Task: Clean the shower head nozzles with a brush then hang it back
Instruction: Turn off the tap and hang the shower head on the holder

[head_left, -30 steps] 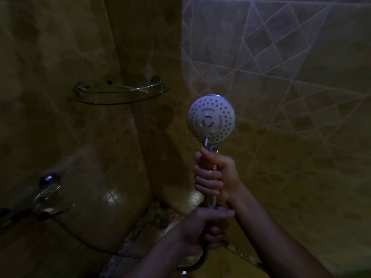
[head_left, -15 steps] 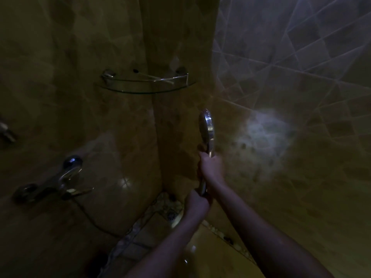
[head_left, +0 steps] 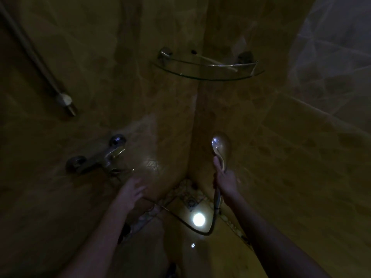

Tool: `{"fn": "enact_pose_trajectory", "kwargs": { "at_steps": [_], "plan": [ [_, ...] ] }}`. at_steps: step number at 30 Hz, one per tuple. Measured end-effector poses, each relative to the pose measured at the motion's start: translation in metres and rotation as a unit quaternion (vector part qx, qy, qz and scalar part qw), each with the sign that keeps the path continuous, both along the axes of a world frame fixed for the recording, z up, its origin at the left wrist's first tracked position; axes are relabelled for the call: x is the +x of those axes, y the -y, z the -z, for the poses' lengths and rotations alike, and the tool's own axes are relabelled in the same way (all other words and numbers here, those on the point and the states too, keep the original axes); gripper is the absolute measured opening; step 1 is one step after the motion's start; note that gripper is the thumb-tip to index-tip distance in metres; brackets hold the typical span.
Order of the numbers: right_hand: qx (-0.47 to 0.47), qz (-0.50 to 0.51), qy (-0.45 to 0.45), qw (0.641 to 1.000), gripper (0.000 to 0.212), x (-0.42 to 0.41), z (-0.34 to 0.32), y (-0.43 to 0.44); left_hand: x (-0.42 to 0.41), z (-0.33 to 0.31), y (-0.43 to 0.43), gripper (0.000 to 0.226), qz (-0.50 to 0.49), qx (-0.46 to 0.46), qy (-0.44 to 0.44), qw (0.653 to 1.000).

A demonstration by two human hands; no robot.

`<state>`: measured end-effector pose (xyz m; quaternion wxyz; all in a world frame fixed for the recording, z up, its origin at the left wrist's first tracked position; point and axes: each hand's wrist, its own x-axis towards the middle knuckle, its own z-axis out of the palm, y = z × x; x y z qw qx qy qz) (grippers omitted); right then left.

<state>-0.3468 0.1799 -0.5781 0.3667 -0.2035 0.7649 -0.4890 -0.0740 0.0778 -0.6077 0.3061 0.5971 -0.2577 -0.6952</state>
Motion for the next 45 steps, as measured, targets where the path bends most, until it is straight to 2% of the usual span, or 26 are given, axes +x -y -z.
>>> {"fn": "enact_pose_trajectory", "kwargs": {
  "at_steps": [3, 6, 8, 11, 15, 20, 24, 29, 35, 42, 45],
  "plan": [
    [0.005, 0.005, -0.001, 1.0, 0.076, 0.008, 0.015, 0.01, 0.015, -0.005, 0.018, 0.023, -0.056, 0.014, -0.03, 0.998],
    [0.014, 0.02, 0.008, 1.0, 0.075, 0.012, 0.026, 0.016, 0.018, 0.0, 0.026, 0.021, -0.066, 0.035, -0.057, 0.996],
    [0.02, 0.026, 0.008, 0.999, 0.074, 0.013, 0.031, 0.018, 0.019, 0.009, 0.026, 0.017, -0.072, 0.026, -0.045, 0.996],
    [0.014, 0.032, 0.003, 0.999, 0.07, 0.013, 0.038, 0.019, 0.019, 0.015, 0.021, 0.03, -0.086, -0.002, -0.006, 0.996],
    [-0.003, 0.034, 0.01, 0.999, 0.062, 0.017, 0.044, 0.02, 0.031, 0.019, 0.014, 0.004, -0.075, -0.017, -0.008, 0.997],
    [-0.011, 0.045, 0.024, 0.999, 0.055, 0.017, 0.044, 0.023, 0.034, 0.016, 0.018, 0.006, -0.063, -0.024, -0.021, 0.997],
    [-0.01, 0.044, 0.014, 0.999, 0.061, 0.015, 0.044, 0.023, 0.033, 0.014, 0.023, 0.004, -0.066, -0.006, -0.01, 0.998],
    [0.005, 0.039, -0.009, 0.999, 0.066, 0.005, 0.048, 0.02, 0.036, 0.015, 0.023, 0.028, -0.056, -0.001, -0.013, 0.998],
    [0.002, 0.044, -0.014, 0.999, 0.066, -0.004, 0.047, 0.019, 0.036, 0.014, 0.024, 0.014, -0.052, 0.005, -0.008, 0.999],
    [-0.003, 0.051, 0.003, 0.999, 0.058, -0.006, 0.042, 0.016, 0.034, 0.006, 0.021, 0.033, -0.02, 0.015, -0.011, 1.0],
    [-0.008, 0.054, 0.011, 0.998, 0.056, -0.005, 0.043, 0.016, 0.035, 0.007, 0.023, 0.022, -0.026, 0.01, -0.021, 0.999]
  ]
}}
